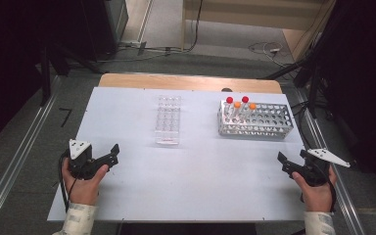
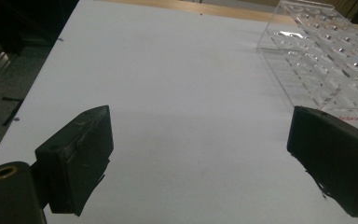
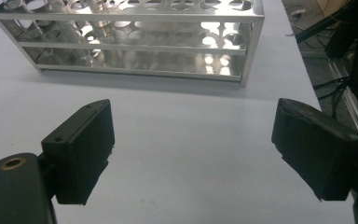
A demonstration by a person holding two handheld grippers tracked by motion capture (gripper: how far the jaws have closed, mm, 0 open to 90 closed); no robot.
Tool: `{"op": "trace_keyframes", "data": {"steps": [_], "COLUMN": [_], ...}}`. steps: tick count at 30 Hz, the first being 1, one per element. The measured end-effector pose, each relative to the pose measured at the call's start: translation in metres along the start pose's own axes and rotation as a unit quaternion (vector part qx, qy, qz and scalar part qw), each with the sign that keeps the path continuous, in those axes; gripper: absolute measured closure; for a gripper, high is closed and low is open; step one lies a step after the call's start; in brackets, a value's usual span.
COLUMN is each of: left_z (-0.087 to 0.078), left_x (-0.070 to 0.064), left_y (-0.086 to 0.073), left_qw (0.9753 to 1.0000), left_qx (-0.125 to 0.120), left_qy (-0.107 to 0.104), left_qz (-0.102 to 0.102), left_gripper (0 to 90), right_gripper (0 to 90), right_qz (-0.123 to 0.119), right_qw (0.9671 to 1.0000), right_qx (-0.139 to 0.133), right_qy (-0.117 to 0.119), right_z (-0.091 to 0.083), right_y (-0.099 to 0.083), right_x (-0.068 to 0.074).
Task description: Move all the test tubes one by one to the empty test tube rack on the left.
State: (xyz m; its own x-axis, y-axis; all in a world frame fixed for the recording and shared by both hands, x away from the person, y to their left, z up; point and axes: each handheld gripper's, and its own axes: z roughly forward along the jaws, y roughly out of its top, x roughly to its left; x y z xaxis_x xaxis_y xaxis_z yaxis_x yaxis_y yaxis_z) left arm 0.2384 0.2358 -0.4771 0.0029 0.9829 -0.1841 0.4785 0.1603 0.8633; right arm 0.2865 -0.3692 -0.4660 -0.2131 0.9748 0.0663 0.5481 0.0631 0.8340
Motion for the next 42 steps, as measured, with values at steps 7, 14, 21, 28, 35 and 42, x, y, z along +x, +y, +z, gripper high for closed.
{"op": "trace_keyframes", "data": {"steps": [7,14,21,28,35,42], "left_z": [0.003,0.007,0.011,0.012,0.013,0.014], "left_x": [-0.002,-0.004,-0.005,-0.006,-0.010,-0.011], "left_y": [0.000,-0.001,-0.002,-0.002,-0.003,-0.003], "left_qw": [1.0000,0.9999,0.9999,0.9999,0.9998,0.9998], "left_qx": [-0.004,-0.001,0.004,0.002,0.003,0.003], "left_qy": [0.004,0.003,-0.001,-0.002,-0.005,-0.005], "left_qz": [0.008,0.013,0.013,0.014,0.019,0.020], "left_gripper": [8.0,8.1,8.1,8.2,8.2,8.1], "right_gripper": [11.5,11.5,11.5,11.6,11.9,11.9], "right_qz": [-0.011,-0.016,-0.021,-0.028,-0.037,-0.045], "right_qw": [0.9999,0.9998,0.9996,0.9994,0.9990,0.9985], "right_qx": [0.007,0.005,0.004,0.003,0.001,-0.004], "right_qy": [0.007,0.010,0.016,0.021,0.026,0.029], "right_z": [0.003,0.003,0.005,0.007,0.012,0.017], "right_y": [0.000,0.002,0.003,0.006,0.013,0.020], "right_x": [0.007,0.009,0.012,0.016,0.021,0.025]}}
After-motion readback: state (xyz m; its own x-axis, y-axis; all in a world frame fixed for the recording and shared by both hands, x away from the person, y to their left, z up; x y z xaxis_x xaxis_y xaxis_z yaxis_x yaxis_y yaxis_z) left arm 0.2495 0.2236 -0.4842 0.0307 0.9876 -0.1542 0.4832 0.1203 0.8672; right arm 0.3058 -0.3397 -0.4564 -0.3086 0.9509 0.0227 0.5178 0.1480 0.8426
